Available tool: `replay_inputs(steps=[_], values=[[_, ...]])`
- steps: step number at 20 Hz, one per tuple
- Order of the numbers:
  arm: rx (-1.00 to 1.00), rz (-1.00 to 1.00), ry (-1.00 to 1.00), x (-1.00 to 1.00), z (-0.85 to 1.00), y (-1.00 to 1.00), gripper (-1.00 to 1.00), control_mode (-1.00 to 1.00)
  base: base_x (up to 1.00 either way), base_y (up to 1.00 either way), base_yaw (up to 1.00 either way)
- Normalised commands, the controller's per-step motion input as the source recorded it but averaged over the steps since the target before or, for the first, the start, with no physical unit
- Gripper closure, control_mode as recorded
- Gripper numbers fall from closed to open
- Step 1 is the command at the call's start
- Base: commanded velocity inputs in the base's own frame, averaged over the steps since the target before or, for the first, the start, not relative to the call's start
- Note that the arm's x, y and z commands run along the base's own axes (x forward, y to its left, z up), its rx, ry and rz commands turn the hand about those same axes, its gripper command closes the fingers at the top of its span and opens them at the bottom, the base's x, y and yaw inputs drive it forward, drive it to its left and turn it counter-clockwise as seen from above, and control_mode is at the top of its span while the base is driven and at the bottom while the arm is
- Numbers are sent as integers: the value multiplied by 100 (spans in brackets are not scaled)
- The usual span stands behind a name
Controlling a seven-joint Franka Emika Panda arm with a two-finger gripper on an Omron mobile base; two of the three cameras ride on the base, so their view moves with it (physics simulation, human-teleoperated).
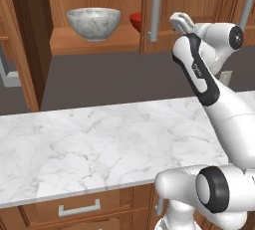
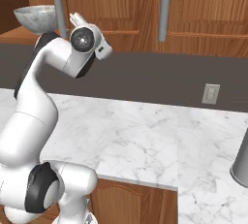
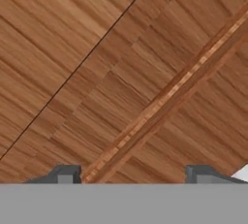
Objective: Open the cabinet. Pick the bowls from the counter and place them in the cabinet. Then close the cabinet.
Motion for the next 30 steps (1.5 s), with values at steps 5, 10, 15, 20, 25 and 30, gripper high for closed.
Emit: replay_inputs(steps=[5,10,15,20,25,30], values=[[14,-2,0,100,-30,-43,-100,-100,0,0,0],[16,0,-1,100,-23,-50,-100,-100,0,0,0],[1,0,-3,-3,33,0,-100,-100,0,0,0],[0,-5,0,-62,61,0,-100,-100,0,0,0],[0,-7,0,-65,46,0,-100,-100,0,0,0],[0,-9,0,-90,16,6,-100,-100,0,0,0]])
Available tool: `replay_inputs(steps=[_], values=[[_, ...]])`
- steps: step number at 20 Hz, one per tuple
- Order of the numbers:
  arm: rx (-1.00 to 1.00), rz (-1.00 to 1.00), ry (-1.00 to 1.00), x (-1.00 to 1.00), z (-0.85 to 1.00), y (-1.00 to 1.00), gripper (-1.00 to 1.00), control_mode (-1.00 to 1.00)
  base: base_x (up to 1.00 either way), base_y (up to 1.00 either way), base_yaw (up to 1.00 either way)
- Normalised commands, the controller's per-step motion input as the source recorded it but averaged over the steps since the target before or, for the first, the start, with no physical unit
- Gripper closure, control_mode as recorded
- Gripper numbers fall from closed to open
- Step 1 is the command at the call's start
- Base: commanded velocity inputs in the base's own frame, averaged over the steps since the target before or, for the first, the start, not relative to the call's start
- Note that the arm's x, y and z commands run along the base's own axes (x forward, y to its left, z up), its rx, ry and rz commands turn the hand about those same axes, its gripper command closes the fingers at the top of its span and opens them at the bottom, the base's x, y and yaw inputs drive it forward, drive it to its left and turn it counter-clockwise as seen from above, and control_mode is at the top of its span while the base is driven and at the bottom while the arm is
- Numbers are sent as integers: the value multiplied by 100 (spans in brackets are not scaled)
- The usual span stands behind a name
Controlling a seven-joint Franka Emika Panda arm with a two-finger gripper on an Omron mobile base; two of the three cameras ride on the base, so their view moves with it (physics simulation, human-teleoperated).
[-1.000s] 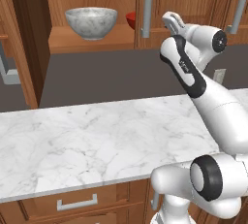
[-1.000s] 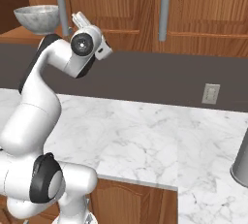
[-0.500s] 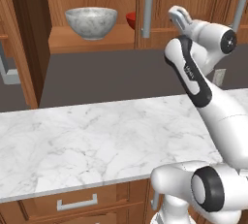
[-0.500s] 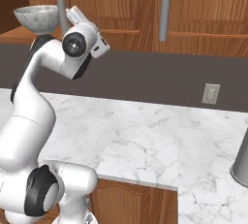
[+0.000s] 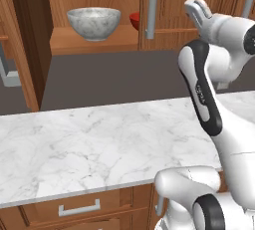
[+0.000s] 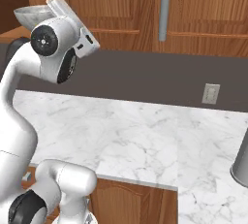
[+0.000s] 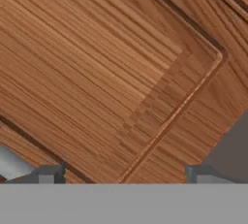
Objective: Open the cabinet. Pick the bowls from the counter and place them in the cabinet. Then close the cabinet.
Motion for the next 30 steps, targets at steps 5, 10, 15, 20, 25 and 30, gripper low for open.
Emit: replay_inputs(steps=[5,10,15,20,25,30], values=[[0,-10,0,-100,0,15,-100,-100,0,0,0],[0,-8,0,-99,0,8,-100,-100,0,0,0],[0,-9,0,-95,1,10,-100,-100,0,0,0],[0,-7,0,-90,0,26,-100,-100,0,0,0],[0,-6,0,-87,0,41,-100,-100,0,0,0],[-4,-4,0,-82,0,49,-100,-100,0,0,0]])
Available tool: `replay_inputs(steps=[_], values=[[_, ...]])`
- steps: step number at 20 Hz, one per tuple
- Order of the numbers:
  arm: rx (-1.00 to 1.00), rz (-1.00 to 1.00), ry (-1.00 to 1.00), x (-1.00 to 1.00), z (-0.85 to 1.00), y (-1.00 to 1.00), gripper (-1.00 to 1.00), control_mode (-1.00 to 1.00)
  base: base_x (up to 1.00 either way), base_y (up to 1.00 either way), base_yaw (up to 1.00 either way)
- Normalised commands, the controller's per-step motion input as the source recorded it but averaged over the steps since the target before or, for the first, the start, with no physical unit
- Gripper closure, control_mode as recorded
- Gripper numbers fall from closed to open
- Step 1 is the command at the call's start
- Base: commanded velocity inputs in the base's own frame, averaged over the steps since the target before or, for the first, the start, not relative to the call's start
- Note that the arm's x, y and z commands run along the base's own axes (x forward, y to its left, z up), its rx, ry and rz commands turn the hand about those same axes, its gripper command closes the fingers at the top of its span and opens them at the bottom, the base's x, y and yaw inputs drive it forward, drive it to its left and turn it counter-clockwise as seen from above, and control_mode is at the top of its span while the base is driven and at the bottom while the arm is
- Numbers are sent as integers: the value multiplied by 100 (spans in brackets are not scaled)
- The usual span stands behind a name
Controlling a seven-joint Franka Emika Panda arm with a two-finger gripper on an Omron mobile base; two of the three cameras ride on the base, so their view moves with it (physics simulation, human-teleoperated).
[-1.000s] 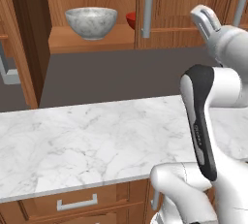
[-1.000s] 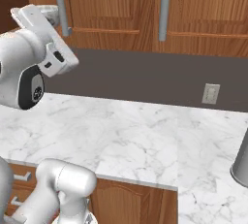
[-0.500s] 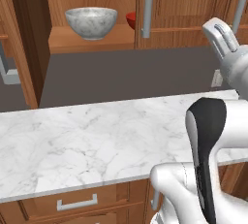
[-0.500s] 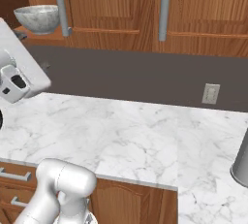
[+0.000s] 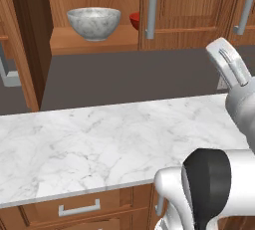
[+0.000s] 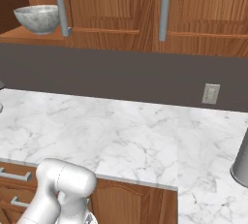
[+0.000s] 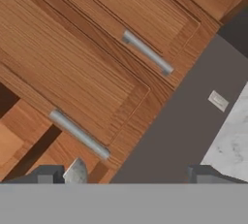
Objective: Open the cabinet. Pick the bowls from the counter and place them in the cabinet. Then close the cabinet.
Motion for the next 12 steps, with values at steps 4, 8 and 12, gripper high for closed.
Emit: replay_inputs(steps=[4,8,12], values=[[-12,0,0,-71,0,57,-100,-100,0,0,0],[-14,0,0,-64,0,62,-100,-100,0,0,0],[-15,0,2,-52,0,64,-100,-100,0,0,0]])
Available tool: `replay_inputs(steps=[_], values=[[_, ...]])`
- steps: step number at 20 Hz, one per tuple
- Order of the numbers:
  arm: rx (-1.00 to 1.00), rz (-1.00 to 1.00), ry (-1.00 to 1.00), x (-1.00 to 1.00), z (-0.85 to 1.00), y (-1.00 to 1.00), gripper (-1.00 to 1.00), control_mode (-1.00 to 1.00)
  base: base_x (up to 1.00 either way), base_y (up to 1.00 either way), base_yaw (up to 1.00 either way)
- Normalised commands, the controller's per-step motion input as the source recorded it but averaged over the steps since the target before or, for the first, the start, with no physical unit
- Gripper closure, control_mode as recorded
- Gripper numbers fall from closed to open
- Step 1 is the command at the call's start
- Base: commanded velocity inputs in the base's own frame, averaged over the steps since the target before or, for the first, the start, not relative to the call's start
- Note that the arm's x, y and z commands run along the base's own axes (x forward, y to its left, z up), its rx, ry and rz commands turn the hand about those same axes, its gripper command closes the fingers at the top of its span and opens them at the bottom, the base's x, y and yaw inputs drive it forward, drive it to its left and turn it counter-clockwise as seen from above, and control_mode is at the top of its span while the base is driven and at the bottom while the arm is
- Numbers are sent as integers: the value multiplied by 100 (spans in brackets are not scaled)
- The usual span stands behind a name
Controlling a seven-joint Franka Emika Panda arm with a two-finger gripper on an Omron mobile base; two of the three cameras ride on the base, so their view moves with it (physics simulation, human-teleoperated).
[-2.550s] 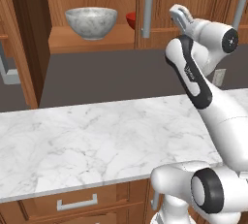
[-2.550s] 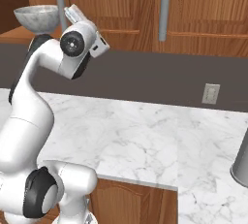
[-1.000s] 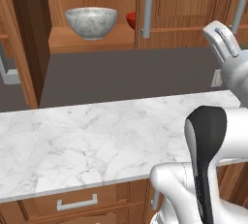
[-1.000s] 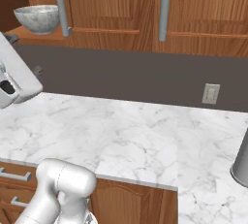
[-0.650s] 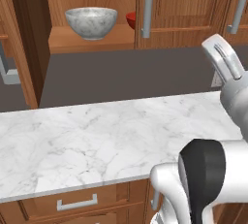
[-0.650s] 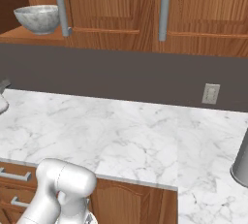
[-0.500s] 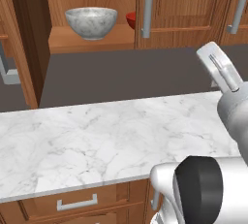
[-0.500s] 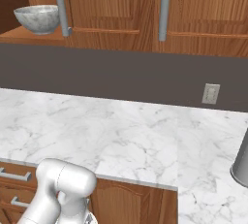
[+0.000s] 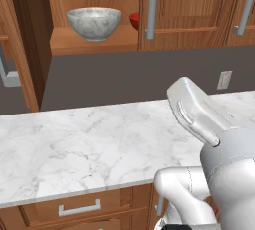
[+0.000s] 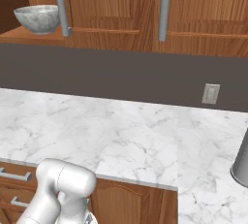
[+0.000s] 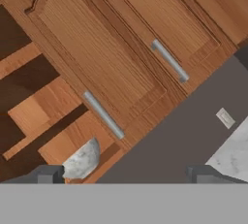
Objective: Open the cabinet. Pick the bowls from the counter and place them in the cabinet. Then close the cabinet.
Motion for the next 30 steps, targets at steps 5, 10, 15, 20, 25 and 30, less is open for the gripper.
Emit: replay_inputs(steps=[5,10,15,20,25,30], values=[[-18,0,5,-14,0,64,-100,-100,0,0,0],[-23,0,8,37,-5,64,-100,-100,0,0,0],[-23,0,6,33,-24,74,-100,-100,0,0,0],[-23,0,1,27,-19,69,-100,-100,0,0,0],[-20,0,0,35,-27,48,-100,-100,0,0,0],[-13,0,0,47,-45,13,-100,-100,0,0,0]])
